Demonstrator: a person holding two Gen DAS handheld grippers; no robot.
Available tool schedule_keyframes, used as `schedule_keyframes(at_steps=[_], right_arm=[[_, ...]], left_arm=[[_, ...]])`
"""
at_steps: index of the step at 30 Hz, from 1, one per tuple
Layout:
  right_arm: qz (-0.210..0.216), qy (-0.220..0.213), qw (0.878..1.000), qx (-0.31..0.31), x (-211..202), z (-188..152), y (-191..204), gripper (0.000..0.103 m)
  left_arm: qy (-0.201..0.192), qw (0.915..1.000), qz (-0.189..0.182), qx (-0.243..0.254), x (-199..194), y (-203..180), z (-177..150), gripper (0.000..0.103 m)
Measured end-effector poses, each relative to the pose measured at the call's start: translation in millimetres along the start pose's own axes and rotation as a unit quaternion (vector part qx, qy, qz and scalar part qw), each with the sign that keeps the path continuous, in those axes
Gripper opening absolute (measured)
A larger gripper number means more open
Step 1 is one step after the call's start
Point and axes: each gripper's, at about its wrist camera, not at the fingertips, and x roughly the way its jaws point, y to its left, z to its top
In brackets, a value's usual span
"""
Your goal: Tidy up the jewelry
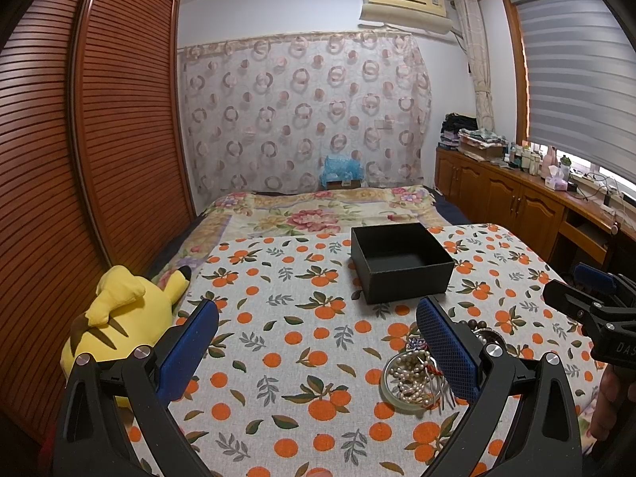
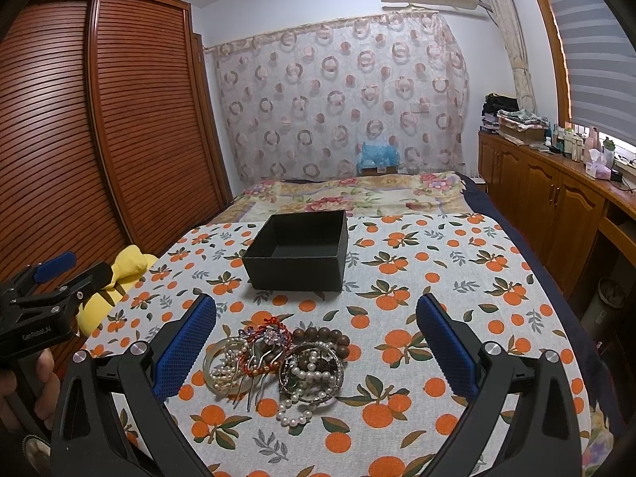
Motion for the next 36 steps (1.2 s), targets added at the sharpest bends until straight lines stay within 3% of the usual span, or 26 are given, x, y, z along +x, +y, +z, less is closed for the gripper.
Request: schedule_keyframes(at_steps=[14, 18, 25, 31, 35, 36], right_arm=[[0.014, -0.001, 1.000, -0.003, 0.1, 1.4, -4.8, 0.101], [0.036, -0.002, 0.999, -0.007, 5.5, -0.1, -15.1, 0.101], [0.014, -0.003, 0.999, -0.050, 16.5, -6.0, -23.0, 0.101], [0.020, 0.059, 0.997, -0.056, 39.6, -15.7, -34.3, 0.100], [0.030, 0.088, 0.993, -0.079, 55.0, -28.0, -31.5, 0.081], [0.037, 0.097, 0.991, -0.081, 60.3, -31.3, -31.6, 0.068]], left_arm=[[0.016, 0.9998, -0.010, -0.003, 1.3, -4.2, 6.5, 0.097], [0.033, 0.9989, -0.033, -0.005, 20.9, 3.1, 1.1, 0.097], [0.062, 0.9963, -0.059, 0.006, 52.4, 9.4, -4.4, 0.097], [0.091, 0.9929, -0.072, 0.024, 73.5, 6.4, -18.2, 0.097], [0.106, 0.9897, -0.092, 0.026, 81.1, 1.8, -25.8, 0.097], [0.110, 0.9888, -0.097, 0.028, 83.8, -0.4, -28.2, 0.097]])
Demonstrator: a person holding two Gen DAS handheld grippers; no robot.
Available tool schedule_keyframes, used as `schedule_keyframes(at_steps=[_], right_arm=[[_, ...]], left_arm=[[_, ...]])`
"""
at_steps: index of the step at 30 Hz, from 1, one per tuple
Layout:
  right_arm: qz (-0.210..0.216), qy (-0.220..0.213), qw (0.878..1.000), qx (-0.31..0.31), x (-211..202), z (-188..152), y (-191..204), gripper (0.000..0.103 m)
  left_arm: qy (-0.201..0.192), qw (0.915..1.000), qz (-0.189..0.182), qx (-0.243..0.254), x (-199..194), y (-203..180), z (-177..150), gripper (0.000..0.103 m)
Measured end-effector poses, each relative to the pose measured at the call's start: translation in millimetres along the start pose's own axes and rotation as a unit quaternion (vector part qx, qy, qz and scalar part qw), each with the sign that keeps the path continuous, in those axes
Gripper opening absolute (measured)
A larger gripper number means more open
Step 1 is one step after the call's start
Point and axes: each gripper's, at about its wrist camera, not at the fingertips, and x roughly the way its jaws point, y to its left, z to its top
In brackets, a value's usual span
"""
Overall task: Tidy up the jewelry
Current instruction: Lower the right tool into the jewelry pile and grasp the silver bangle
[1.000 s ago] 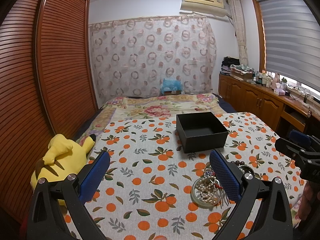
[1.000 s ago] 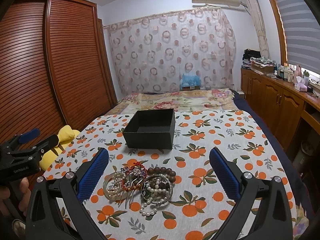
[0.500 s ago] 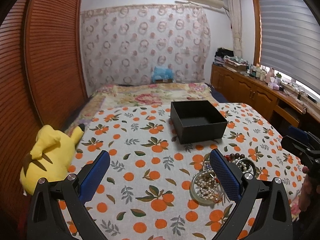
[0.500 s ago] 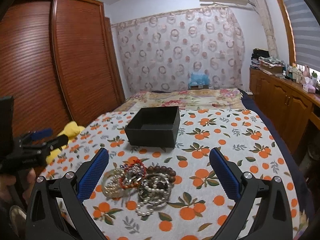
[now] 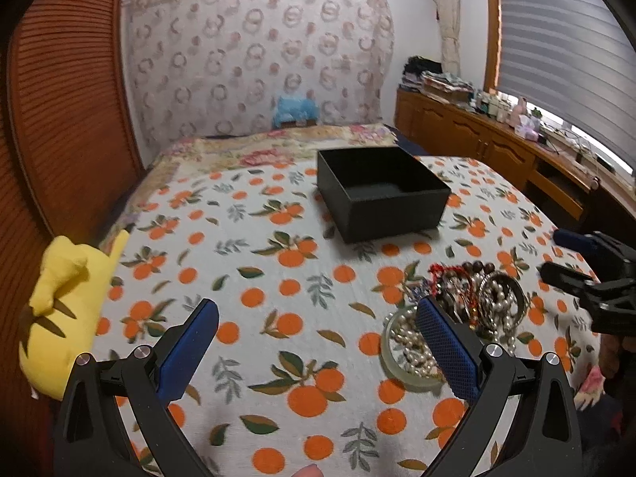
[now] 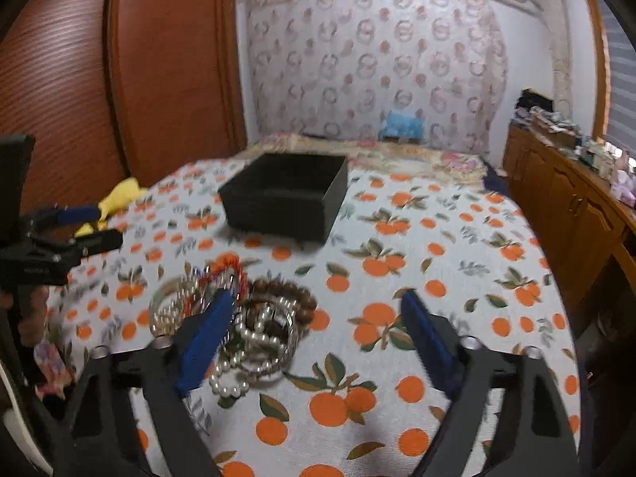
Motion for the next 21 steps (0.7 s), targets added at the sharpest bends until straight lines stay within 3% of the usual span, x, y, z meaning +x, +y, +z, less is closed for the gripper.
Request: schedule_keyframes(at_steps=[4, 12, 15, 21], right_arm=[[0.014, 0.031, 0.999, -0.009, 17.7, -6.5, 1.4, 0.044], [0.047, 0.064, 0.997, -0.006, 29.2, -9.0, -0.4, 0.025], [0.059, 0.071, 0.996, -0.005, 30.2, -8.5, -0.2, 0.008], [0.052, 0.065, 0.997, -0.009, 28.8, -7.7, -1.6, 0.006]], left_arm=[[0.012, 0.9998, -0.017, 0.001, 9.6, -1.8, -4.6, 0.097], [0.031, 0.9983, -0.048, 0.009, 22.0, -11.0, -9.6, 0.097], [0.037, 0.9976, -0.056, 0.012, 24.9, -13.8, -11.2, 0.096], [0.048, 0.9962, -0.071, 0.012, 28.8, -14.8, -13.7, 0.091]])
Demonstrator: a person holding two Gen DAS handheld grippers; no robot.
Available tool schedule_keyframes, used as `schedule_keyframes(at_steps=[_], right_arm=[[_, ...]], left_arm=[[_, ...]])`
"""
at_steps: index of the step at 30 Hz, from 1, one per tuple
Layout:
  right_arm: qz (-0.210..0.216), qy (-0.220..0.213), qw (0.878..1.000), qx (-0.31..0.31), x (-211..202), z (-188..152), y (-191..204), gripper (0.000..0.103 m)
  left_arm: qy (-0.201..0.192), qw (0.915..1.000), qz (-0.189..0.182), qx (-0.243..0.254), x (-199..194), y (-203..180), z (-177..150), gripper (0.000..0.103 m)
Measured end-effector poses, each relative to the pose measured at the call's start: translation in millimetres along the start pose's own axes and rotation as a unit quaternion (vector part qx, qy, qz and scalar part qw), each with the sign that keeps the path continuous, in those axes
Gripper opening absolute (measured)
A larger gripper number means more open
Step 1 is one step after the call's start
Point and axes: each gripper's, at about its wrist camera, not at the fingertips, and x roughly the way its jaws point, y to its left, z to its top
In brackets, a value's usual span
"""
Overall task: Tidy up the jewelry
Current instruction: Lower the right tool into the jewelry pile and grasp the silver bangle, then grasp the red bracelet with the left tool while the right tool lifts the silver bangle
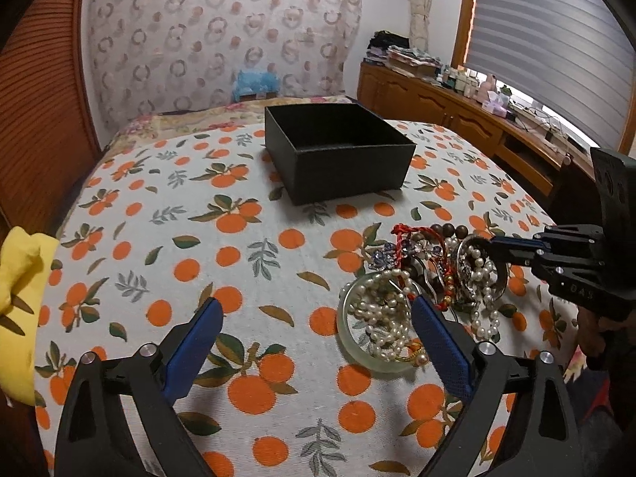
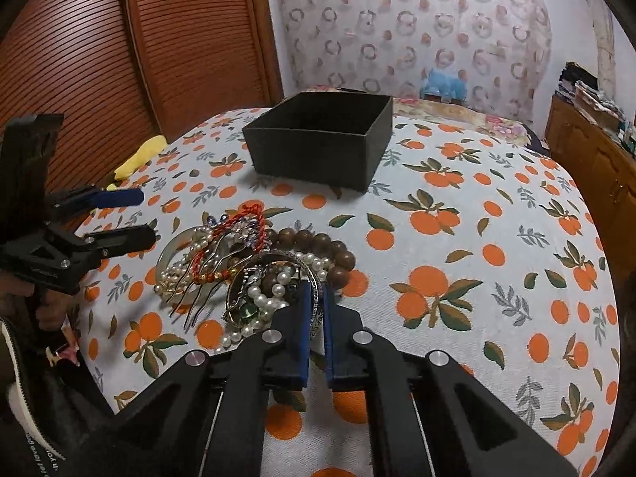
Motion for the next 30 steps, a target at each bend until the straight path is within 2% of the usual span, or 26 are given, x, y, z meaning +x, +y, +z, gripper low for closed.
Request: schedule_keyframes(at_steps=[10, 14, 22, 30], right_arm=[[-0.016, -0.041, 0.999, 0.004, -20.3, 4.6, -3.0, 0.006], [-0.031, -0.027, 0.999, -0.003, -16.1, 3.3, -3.3, 0.006], [-0.071, 0.001, 0.997, 0.023, -16.2, -11.6, -25.0, 0.006], [-0.048, -0.007, 0.999, 0.013, -16.5, -7.3, -21.0, 0.006]], left_arm=[[0.004, 0.9999, -0.009, -0.002, 4.6, -2.5, 0.8, 0.089], [0.003, 1.0000, -0.008, -0.002, 4.4, -2.0, 1.2, 0.089], [0.002, 1.0000, -0.007, -0.004, 4.3, -0.6, 1.7, 0.089], [0.004, 1.0000, -0.007, -0.003, 5.5, -2.8, 0.3, 0.089]])
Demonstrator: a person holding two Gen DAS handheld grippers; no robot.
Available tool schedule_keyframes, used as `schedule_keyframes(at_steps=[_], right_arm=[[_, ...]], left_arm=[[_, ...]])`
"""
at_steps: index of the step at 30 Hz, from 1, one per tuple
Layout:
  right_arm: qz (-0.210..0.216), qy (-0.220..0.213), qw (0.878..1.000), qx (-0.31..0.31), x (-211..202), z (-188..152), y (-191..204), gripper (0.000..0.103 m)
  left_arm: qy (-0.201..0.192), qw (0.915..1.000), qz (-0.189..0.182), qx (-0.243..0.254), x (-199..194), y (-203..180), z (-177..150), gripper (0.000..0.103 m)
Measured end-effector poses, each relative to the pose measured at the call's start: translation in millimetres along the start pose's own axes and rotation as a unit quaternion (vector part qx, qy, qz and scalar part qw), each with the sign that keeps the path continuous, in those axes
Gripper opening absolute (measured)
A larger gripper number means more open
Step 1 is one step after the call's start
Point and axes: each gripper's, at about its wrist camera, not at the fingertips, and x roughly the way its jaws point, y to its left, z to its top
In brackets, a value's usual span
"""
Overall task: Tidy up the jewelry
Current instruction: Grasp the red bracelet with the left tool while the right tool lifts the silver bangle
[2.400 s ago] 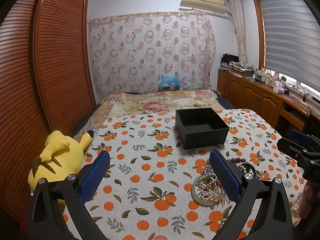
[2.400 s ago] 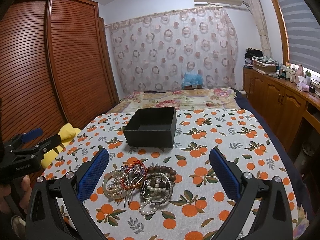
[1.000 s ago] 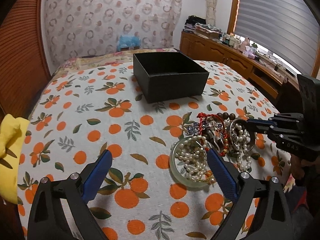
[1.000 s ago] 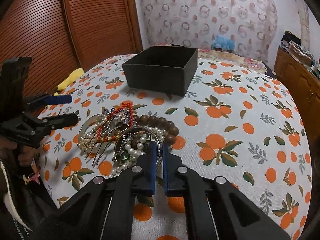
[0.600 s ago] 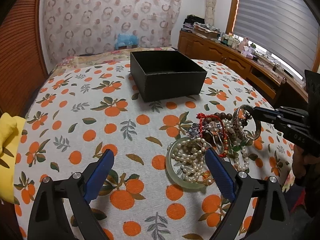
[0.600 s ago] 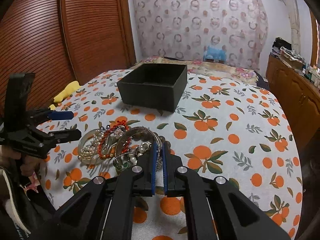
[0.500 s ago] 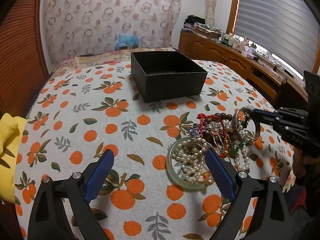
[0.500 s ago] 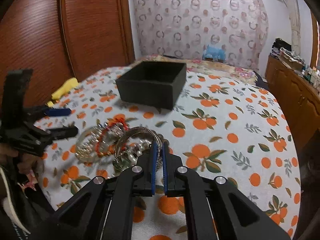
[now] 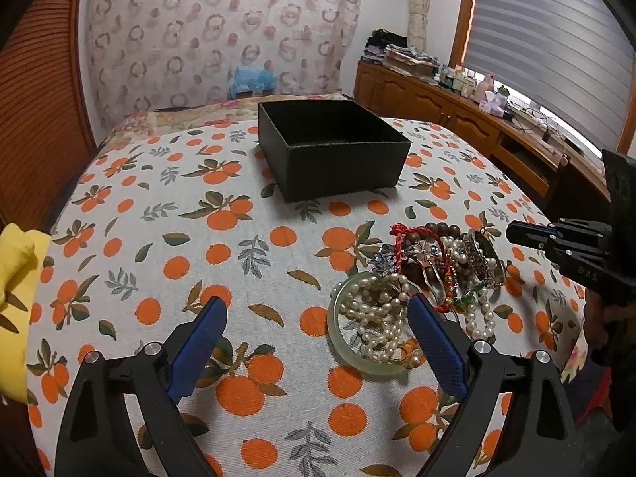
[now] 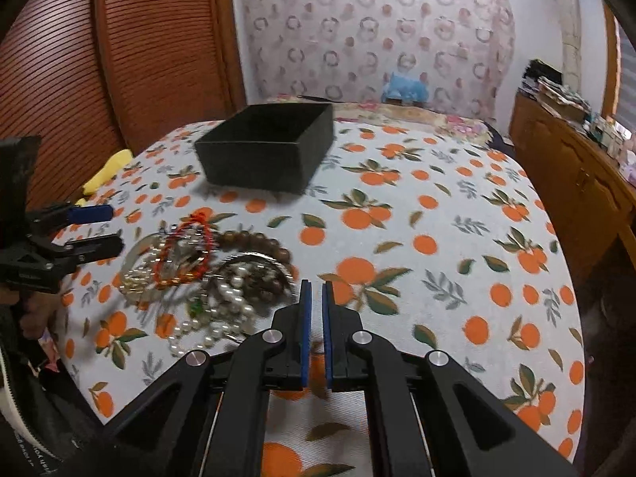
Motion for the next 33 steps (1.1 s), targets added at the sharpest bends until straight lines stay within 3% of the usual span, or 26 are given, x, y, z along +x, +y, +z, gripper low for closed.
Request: schedule_keyframes(at_steps=[5, 8, 10, 12, 15, 28, 33], right_arm=[[0.015, 0.031, 0.999, 0.005, 15.2, -4.6, 3.5, 0.006], [0.026, 0.044, 0.999, 0.014, 24.8, -6.6, 1.5, 0.017], [0.028, 0.046, 0.998, 0.016, 25.9, -4.6, 1.0, 0.016], [0.029, 0.041, 0.999, 0.010, 23.2, -2.1, 2.4, 0.004], [0.018, 0.019, 1.000, 0.005, 12.9, 2.3, 2.8, 0.004], [-0.001, -0.035, 0.999, 0.009, -19.8, 19.7, -5.3, 0.004], [-0.031, -0.041, 0.999, -0.017, -19.2, 20.7, -1.2, 0.004]], left_arm=[[0.000, 1.0000, -0.001, 0.000, 0.9, -1.2, -1.6, 0.089], [0.002, 1.0000, -0.002, 0.000, 3.7, -2.0, -3.0, 0.089], [0.003, 1.0000, -0.005, 0.000, 5.7, -2.4, -2.3, 0.089], [0.005, 0.9999, -0.008, 0.003, 7.7, -3.5, -0.8, 0.089], [0.008, 0.9998, -0.016, 0.011, 11.4, -7.9, 3.0, 0.088], [0.020, 0.9975, -0.056, 0.038, 26.2, -30.5, 25.1, 0.043], [0.019, 0.9965, -0.071, 0.041, 29.3, -34.6, 35.6, 0.040]])
